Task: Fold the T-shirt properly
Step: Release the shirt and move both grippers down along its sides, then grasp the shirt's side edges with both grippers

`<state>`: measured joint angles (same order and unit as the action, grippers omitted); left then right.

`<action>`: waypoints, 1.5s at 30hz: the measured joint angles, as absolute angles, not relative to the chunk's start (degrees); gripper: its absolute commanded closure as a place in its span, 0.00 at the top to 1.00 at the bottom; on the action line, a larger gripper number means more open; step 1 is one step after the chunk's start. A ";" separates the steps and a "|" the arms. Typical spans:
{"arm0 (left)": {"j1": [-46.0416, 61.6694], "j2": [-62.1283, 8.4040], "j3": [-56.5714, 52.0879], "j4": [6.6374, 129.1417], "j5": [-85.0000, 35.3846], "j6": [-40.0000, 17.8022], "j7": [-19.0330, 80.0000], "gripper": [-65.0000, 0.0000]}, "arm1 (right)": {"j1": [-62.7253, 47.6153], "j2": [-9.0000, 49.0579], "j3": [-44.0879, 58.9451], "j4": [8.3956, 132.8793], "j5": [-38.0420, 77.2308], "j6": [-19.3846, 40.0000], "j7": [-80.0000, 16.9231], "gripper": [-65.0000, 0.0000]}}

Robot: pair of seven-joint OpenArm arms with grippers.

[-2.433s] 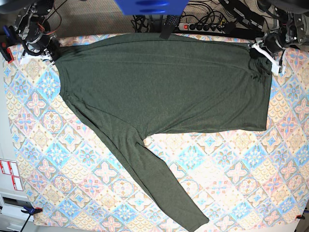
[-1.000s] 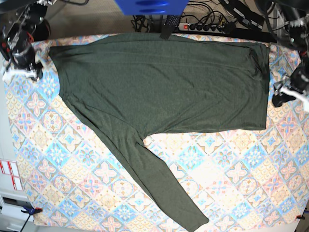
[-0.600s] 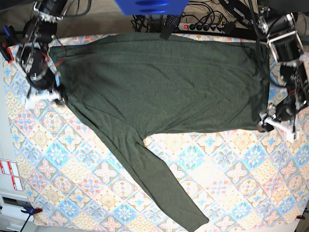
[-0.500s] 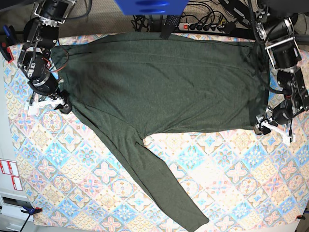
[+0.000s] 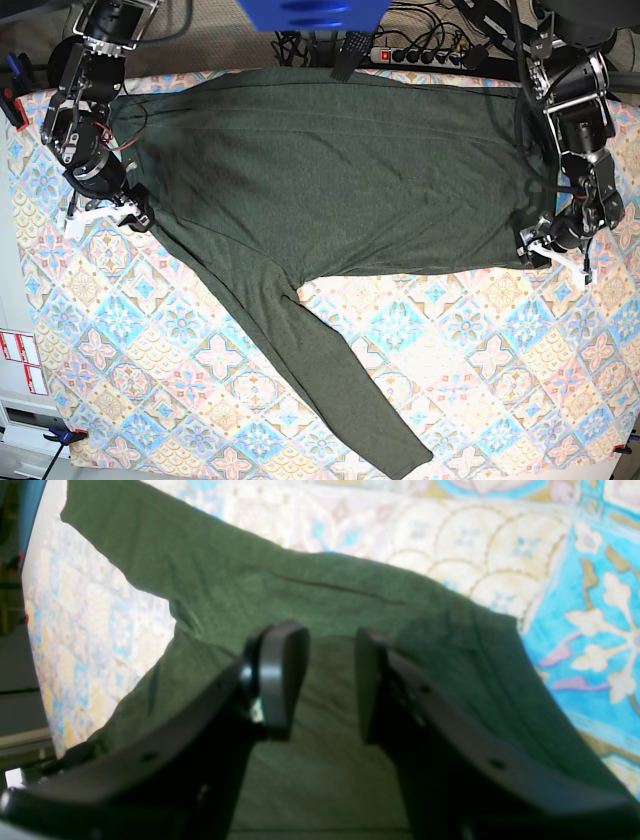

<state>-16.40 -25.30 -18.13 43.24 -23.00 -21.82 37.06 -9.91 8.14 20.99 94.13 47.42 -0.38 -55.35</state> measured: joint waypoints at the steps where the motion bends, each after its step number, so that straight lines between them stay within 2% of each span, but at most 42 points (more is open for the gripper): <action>1: -16.36 -25.43 -18.13 42.92 -23.16 -21.93 36.99 0.69 | -9.65 8.12 20.91 94.13 47.59 -0.27 -55.33 0.31; 10: -16.43 -25.52 -18.13 42.70 -23.09 -21.91 37.01 0.69 | -9.78 8.14 20.78 94.15 47.88 -0.27 -55.33 0.31; 12: -16.38 -25.47 -18.09 42.70 -23.09 -21.91 37.08 0.65 | -9.69 8.12 20.78 94.15 47.92 -0.27 -55.31 0.31; 14: -15.70 -25.65 -16.29 42.98 -23.14 -21.91 36.18 0.55 | -9.72 8.12 20.78 94.15 47.90 -0.30 -55.33 0.31; 17: -15.05 -25.93 -12.12 43.31 -23.64 -21.39 34.63 0.30 | -9.72 8.16 20.78 94.15 47.90 -0.25 -55.31 0.31; 19: -15.09 -25.87 -9.85 43.38 -23.73 -21.26 34.65 0.17 | -9.72 8.14 20.78 94.15 47.88 -0.27 -55.33 0.31; 24: -13.56 -24.84 -9.50 45.08 -24.18 -21.47 34.57 0.11 | -9.74 8.14 20.78 94.15 47.86 -0.30 -55.33 0.31; 27: -11.53 -24.73 -9.47 48.84 -24.18 -21.69 35.27 0.00 | -9.72 8.14 20.78 94.15 47.90 -0.30 -55.33 0.31; 32: -8.14 -23.94 -9.43 54.89 -23.92 -21.96 36.95 0.00 | -9.65 8.16 20.78 94.15 47.79 -0.30 -55.31 0.31; 36: -5.58 -23.97 -9.32 58.57 -23.83 -22.33 37.45 0.00 | -9.47 10.22 19.20 94.13 41.63 -0.32 -55.53 0.32; 41: -1.32 -23.55 -11.84 63.79 -23.62 -22.35 38.39 0.00 | -8.14 13.06 12.05 94.11 32.53 -0.23 -55.94 0.44; 45: 1.85 -23.92 -14.48 68.36 -23.33 -22.06 38.30 0.00 | -3.84 14.68 5.37 94.11 26.00 0.75 -55.11 0.47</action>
